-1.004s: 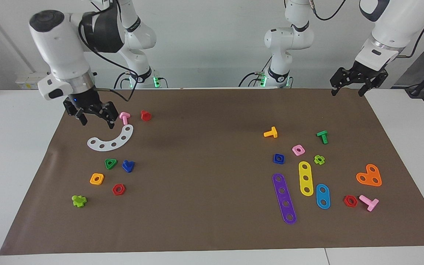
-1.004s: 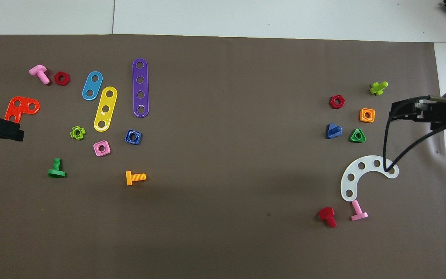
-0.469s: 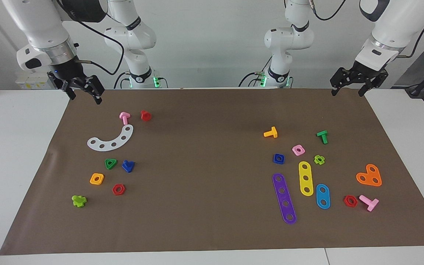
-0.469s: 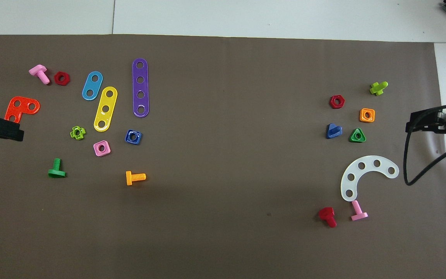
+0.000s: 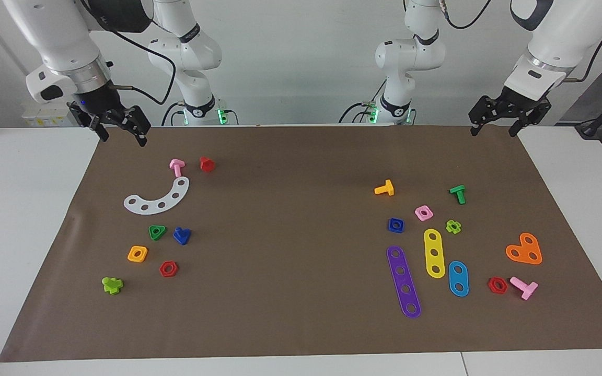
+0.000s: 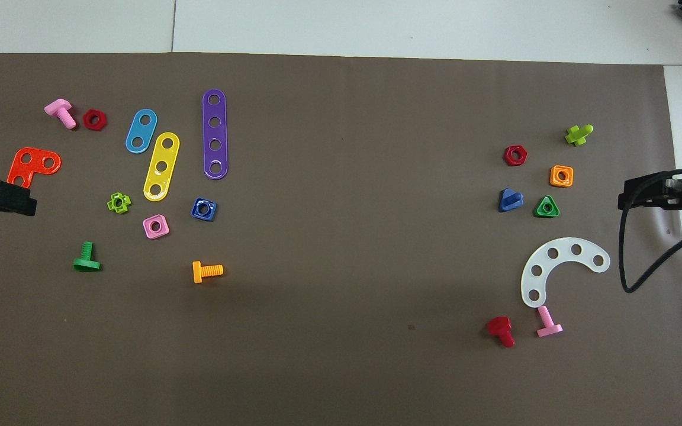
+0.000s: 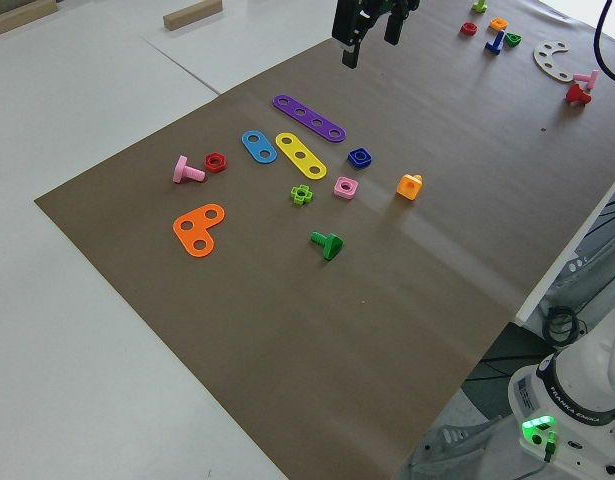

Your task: Unscrew and place screws in storage area

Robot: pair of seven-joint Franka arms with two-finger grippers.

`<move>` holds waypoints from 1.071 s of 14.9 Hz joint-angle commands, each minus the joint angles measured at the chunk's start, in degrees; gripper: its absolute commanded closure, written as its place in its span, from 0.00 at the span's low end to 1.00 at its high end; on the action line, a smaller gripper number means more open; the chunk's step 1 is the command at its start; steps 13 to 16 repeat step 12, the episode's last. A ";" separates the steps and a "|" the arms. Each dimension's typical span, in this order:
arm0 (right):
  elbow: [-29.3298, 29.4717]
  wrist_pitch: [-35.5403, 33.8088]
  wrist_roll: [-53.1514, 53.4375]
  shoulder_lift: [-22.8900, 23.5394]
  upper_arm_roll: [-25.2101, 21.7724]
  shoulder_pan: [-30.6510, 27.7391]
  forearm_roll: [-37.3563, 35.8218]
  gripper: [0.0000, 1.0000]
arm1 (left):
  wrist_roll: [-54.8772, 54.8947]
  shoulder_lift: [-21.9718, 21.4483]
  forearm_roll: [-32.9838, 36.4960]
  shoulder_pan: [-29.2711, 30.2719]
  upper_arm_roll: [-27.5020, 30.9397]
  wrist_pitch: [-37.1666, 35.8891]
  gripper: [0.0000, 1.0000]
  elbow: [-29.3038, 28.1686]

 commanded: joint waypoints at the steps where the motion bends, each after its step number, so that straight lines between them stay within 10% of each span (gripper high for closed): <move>1: 0.03 -0.98 -1.67 -0.05 -4.21 3.96 -0.48 0.00 | -0.42 -1.14 -0.30 0.76 -0.25 -0.06 0.00 -0.98; 16: 0.21 -2.30 -4.84 -0.05 -2.12 2.03 -0.57 0.00 | -0.42 -1.14 -0.30 0.76 -0.25 -0.06 0.00 -0.98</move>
